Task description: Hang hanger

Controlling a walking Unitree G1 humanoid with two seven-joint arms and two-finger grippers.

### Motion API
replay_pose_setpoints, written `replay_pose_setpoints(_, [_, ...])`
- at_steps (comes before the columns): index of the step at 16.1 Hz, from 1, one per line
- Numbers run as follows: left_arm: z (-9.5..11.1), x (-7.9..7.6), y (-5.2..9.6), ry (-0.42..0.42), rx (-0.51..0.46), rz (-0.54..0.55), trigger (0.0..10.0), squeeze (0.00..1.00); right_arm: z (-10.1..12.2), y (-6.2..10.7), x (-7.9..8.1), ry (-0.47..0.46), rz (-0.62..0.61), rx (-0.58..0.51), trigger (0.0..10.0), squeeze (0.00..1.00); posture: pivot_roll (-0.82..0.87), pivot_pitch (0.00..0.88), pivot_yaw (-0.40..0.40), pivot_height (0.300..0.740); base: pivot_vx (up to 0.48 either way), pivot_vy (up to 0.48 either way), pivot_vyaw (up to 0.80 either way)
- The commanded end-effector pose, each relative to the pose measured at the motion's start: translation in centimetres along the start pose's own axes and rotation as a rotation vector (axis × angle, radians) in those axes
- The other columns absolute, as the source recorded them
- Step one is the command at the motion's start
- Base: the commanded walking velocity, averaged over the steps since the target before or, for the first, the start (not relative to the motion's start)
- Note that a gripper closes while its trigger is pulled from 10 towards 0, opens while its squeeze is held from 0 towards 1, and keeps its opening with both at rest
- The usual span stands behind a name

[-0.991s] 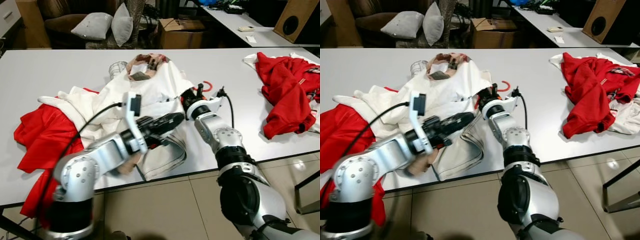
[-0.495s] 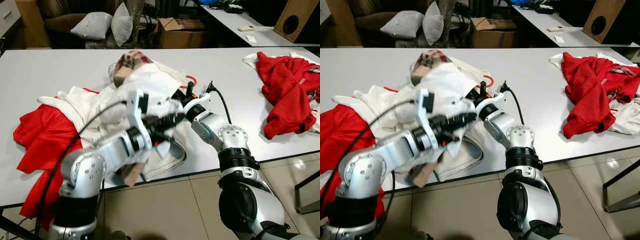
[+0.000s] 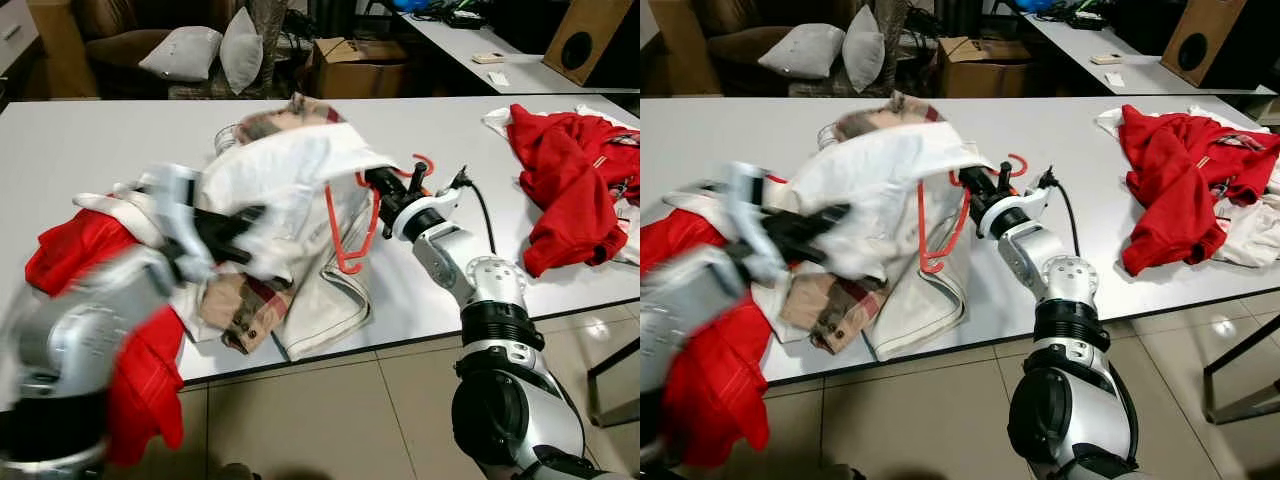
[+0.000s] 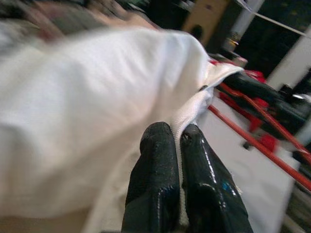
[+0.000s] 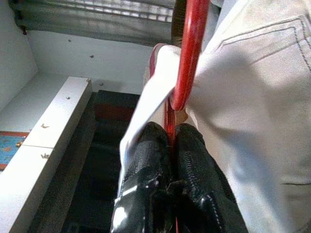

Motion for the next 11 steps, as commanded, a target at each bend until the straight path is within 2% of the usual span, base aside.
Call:
replay_pose_setpoints(1, [0.1, -0.1, 0.0, -0.020, -0.004, -0.012, 0.0, 0.00, 0.7, 0.5, -0.2, -0.015, -0.003, -0.033, 10.0, 0.00, 0.10, 0.020, -0.073, 0.740, 0.000, 0.000, 0.00])
replay_pose_setpoints(3, [-0.2, -0.5, 0.1, -0.039, 0.023, -0.043, 0.0, 0.00, 0.7, 0.4, 0.2, -0.033, 0.007, -0.042, 10.0, 0.00, 0.10, 0.018, -0.068, 0.740, 0.000, 0.000, 0.00])
replay_pose_setpoints(5, [-1.2, -1.9, -0.1, -0.004, 0.068, -0.129, 0.0, 0.00, 0.8, 0.2, 0.0, -0.036, -0.015, -0.061, 10.0, 0.00, 0.09, 0.017, -0.067, 0.740, 0.000, 0.000, 0.00])
replay_pose_setpoints(7, [-2.0, -3.9, -0.6, 0.065, 0.094, -0.223, 0.0, 0.00, 0.8, -0.5, -0.3, -0.014, -0.060, -0.088, 10.0, 0.00, 0.10, 0.017, -0.070, 0.740, 0.000, 0.000, 0.00])
replay_pose_setpoints(8, [-2.7, -6.6, -1.2, 0.138, 0.114, -0.337, 0.0, 0.00, 0.7, -1.3, -0.7, -0.046, -0.100, -0.118, 10.0, 0.00, 0.10, 0.018, -0.071, 0.740, 0.000, 0.000, 0.00])
replay_pose_setpoints(11, [-3.8, -9.3, -2.1, 0.213, 0.144, -0.444, 0.0, 0.00, 0.4, -2.5, -0.5, -0.064, -0.138, -0.141, 10.0, 0.00, 0.11, 0.017, -0.081, 0.740, 0.000, 0.000, 0.00])
Point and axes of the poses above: a point about 5 cm out from each wrist's last joint towards the gripper, its own y axis pointing back from the gripper into the wrist, its own z axis along the axis of the wrist's last joint, x = y × z, the point moved 4 cm from there along -y, pointing out of the wrist towards the gripper, and after that the axes turned 15 degrees about y, right-handed, at the moved point
